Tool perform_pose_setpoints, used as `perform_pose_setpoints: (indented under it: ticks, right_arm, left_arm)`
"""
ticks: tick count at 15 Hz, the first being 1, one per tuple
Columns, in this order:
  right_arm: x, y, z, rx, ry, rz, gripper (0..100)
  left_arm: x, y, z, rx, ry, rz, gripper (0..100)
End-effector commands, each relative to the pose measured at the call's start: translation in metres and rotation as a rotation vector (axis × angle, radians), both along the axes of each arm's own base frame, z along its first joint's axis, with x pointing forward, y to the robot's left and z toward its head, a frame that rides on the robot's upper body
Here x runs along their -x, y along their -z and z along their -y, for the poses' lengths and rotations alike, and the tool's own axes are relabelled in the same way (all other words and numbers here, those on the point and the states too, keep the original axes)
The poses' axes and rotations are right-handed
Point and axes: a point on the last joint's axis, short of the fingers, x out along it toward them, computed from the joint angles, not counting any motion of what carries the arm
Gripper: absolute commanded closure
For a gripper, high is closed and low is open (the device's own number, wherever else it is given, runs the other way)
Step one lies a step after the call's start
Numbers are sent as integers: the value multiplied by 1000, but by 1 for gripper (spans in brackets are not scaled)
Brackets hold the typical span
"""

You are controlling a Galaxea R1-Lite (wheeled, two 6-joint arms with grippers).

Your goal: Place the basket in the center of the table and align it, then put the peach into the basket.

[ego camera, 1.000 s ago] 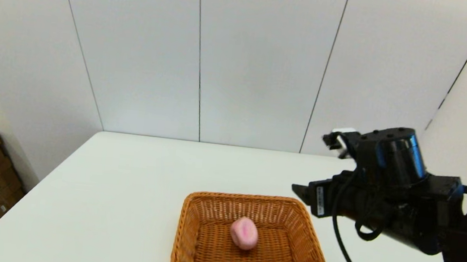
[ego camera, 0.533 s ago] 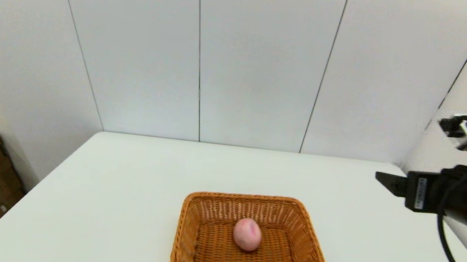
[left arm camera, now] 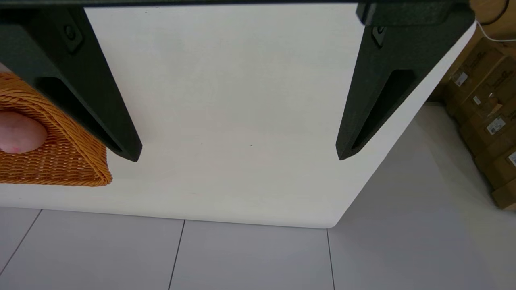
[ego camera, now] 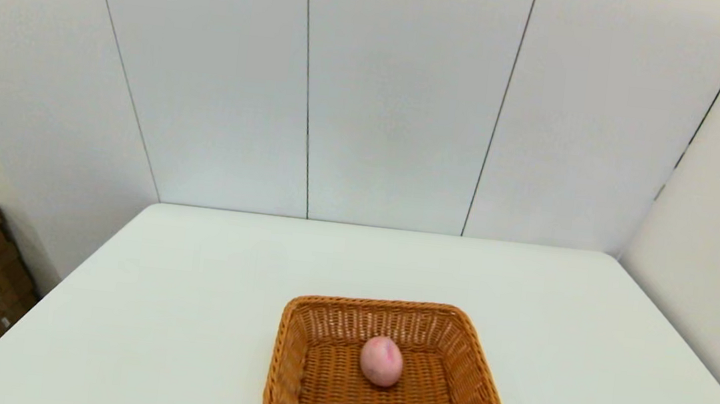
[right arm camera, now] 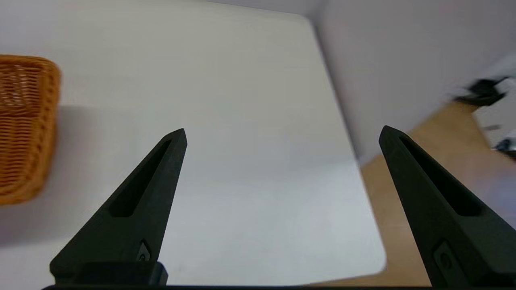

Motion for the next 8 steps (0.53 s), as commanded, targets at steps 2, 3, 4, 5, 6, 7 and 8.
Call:
perform_pose_setpoints:
  ticks: [2, 3, 4, 5, 6, 7, 8]
  right_arm:
    - [66, 54, 8, 16, 150, 161, 0]
    - [72, 58, 7, 7, 125, 194, 0]
    - [74, 63, 6, -1, 109, 218, 0]
    - [77, 71, 6, -13, 100, 242, 0]
    - [79, 82, 6, -14, 93, 267, 0]
    - [78, 91, 6, -21, 82, 296, 0]
    - [75, 90, 5, -50, 61, 357, 0]
  left_arm:
    - [0, 0, 0, 1, -1, 0, 0]
    - [0, 0, 0, 1, -1, 0, 0]
    - [0, 0, 0, 1, -1, 0, 0]
    - [0, 0, 0, 1, -1, 0, 0]
    - [0, 0, 0, 1, -1, 0, 0]
    - [0, 0, 0, 1, -1, 0, 0]
    - [0, 0, 0, 1, -1, 0, 0]
